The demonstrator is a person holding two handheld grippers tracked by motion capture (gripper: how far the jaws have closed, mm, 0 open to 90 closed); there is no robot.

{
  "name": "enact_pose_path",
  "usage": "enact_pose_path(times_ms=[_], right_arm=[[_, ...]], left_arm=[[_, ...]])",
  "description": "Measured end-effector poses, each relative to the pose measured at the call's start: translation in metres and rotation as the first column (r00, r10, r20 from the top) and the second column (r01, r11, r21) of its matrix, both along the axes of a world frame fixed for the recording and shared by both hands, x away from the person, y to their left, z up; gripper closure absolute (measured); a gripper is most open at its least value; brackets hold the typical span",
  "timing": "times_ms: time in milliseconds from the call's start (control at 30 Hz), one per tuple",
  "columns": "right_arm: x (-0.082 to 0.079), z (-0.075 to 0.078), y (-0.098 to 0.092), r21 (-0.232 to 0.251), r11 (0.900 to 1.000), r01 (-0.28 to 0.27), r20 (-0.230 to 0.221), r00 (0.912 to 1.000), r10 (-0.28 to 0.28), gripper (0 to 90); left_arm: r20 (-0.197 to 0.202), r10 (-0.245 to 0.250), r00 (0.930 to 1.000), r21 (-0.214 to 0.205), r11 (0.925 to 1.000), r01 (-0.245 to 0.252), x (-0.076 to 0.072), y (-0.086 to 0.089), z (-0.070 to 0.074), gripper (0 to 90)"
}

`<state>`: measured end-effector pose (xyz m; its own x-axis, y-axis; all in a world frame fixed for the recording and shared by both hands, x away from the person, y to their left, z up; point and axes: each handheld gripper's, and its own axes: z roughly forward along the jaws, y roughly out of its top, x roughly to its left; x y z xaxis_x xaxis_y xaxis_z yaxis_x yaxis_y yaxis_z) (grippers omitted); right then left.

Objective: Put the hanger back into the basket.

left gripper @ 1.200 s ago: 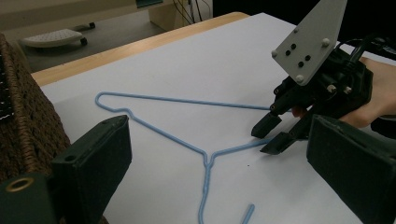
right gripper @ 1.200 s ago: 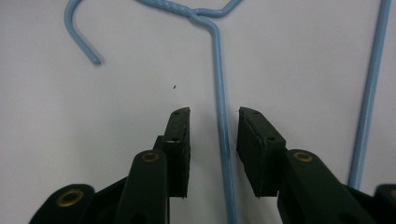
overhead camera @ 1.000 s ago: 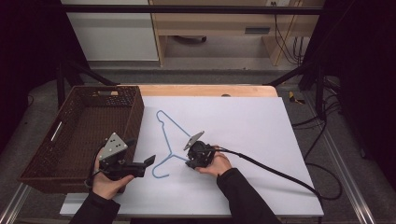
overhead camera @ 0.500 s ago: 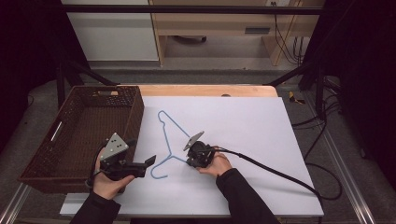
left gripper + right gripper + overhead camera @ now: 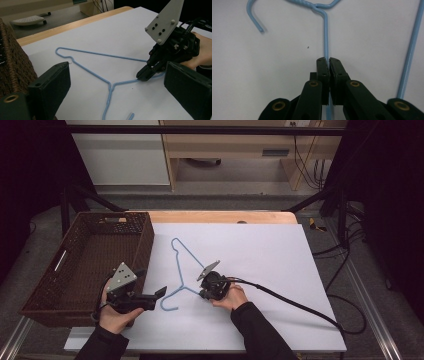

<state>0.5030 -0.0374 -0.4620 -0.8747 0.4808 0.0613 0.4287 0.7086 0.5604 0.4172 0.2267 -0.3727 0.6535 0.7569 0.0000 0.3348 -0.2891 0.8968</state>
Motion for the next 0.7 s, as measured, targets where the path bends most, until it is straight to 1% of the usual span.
enact_pose_path(times_ms=[100,200,233,267,367,433,533,633,700], right_arm=[[0.000,0.001,0.000,0.011,0.9999,-0.003,0.000,1.0000,0.003,87.9],[0.000,0.004,-0.002,0.029,0.9996,-0.002,-0.011,0.9999,0.002,88.0],[0.000,0.007,-0.003,0.040,0.9992,-0.003,-0.016,0.9999,0.004,87.9],[0.000,0.007,-0.003,0.040,0.9992,-0.003,-0.016,0.9999,0.004,87.9],[-0.001,0.014,-0.005,0.057,0.9984,-0.004,-0.014,0.9999,0.004,88.0],[0.000,0.020,-0.008,0.081,0.9966,-0.011,0.003,0.9999,0.011,88.0],[-0.001,0.024,-0.009,0.091,0.9958,-0.007,0.000,1.0000,0.007,88.0],[-0.002,0.027,-0.011,0.090,0.9959,-0.012,0.004,0.9999,0.011,88.0],[-0.003,0.029,-0.011,0.110,0.9939,-0.007,0.005,1.0000,0.006,88.1]], left_arm=[[0.001,0.000,1.0000,0.000,1.0000,0.000,0.000,0.000,0.000,6.7],[0.001,-0.001,1.0000,0.001,1.0000,0.001,0.000,0.000,0.000,6.7],[0.001,-0.002,1.0000,-0.001,1.0000,0.002,0.000,0.000,0.001,6.6],[0.001,-0.002,1.0000,-0.001,1.0000,0.002,0.000,0.000,0.001,6.6],[0.004,-0.005,1.0000,-0.005,1.0000,0.005,-0.001,0.001,0.001,6.4],[0.005,-0.007,1.0000,-0.006,1.0000,0.007,-0.001,0.002,0.002,6.1],[0.004,-0.007,1.0000,-0.005,1.0000,0.007,-0.001,0.002,0.002,6.1],[0.004,-0.009,1.0000,-0.002,1.0000,0.009,-0.001,0.001,0.001,6.1],[0.005,-0.008,1.0000,-0.006,1.0000,0.008,-0.001,0.001,0.001,6.1]])
